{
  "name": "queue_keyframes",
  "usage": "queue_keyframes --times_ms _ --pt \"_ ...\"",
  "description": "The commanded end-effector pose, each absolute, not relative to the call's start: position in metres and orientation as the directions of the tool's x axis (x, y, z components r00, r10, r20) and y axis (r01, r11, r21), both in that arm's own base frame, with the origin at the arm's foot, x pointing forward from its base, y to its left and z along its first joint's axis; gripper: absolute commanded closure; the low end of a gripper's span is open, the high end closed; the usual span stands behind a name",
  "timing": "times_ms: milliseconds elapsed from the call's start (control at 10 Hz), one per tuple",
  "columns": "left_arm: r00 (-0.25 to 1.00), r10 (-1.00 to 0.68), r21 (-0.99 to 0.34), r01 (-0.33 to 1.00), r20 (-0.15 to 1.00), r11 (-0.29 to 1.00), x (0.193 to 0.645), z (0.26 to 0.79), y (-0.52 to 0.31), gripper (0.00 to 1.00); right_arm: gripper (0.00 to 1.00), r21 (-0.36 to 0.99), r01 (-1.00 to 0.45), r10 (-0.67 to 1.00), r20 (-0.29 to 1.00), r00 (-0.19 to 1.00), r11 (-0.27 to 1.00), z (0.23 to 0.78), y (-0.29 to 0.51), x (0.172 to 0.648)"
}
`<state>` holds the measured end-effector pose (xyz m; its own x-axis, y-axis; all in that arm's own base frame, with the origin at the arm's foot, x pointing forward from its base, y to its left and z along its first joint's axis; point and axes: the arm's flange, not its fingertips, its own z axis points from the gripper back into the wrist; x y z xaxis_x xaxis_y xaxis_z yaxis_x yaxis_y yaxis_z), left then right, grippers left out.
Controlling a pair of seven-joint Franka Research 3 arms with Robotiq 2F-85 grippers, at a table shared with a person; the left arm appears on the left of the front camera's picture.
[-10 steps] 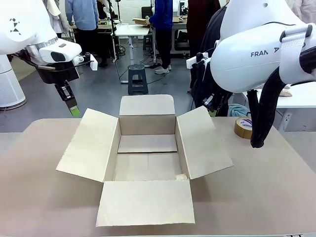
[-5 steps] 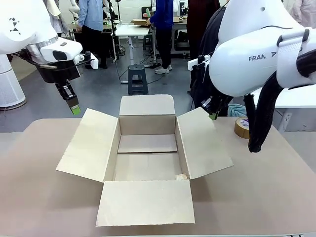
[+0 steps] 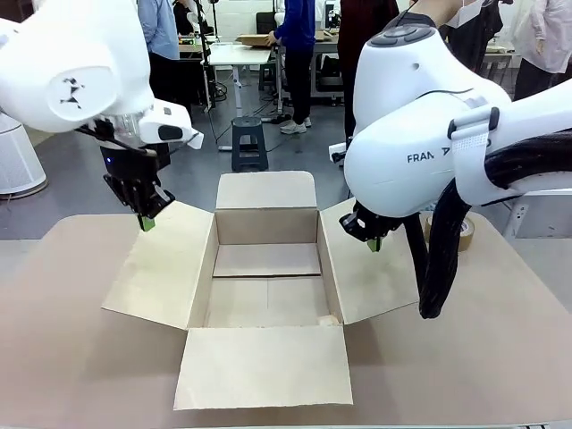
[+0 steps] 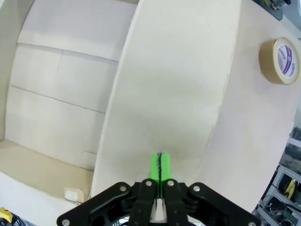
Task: Wrap the clocks to prevent damage.
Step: Open the side flaps of the Package Box.
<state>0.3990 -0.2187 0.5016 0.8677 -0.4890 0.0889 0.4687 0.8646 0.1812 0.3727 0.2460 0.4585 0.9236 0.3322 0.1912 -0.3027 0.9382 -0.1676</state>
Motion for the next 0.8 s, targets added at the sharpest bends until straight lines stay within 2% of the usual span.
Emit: queue_keyframes --times_ms 0,400,700 --pt "0.904 -0.422 0.163 0.408 0.063 0.898 0.409 0.478 -0.219 1.00 0.99 -0.171 -0.253 0.284 0.185 0.941 0.952 0.447 0.241 0.379" --pt "0.944 -0.327 0.076 0.323 0.051 0.943 0.423 0.427 -0.212 1.00 0.99 -0.138 -0.213 0.235 0.166 0.958 0.967 0.423 0.223 0.386" --pt "0.960 -0.276 0.051 0.274 0.037 0.960 0.433 0.403 -0.203 1.00 0.99 -0.061 -0.211 0.217 0.139 0.966 0.976 0.406 0.211 0.393"
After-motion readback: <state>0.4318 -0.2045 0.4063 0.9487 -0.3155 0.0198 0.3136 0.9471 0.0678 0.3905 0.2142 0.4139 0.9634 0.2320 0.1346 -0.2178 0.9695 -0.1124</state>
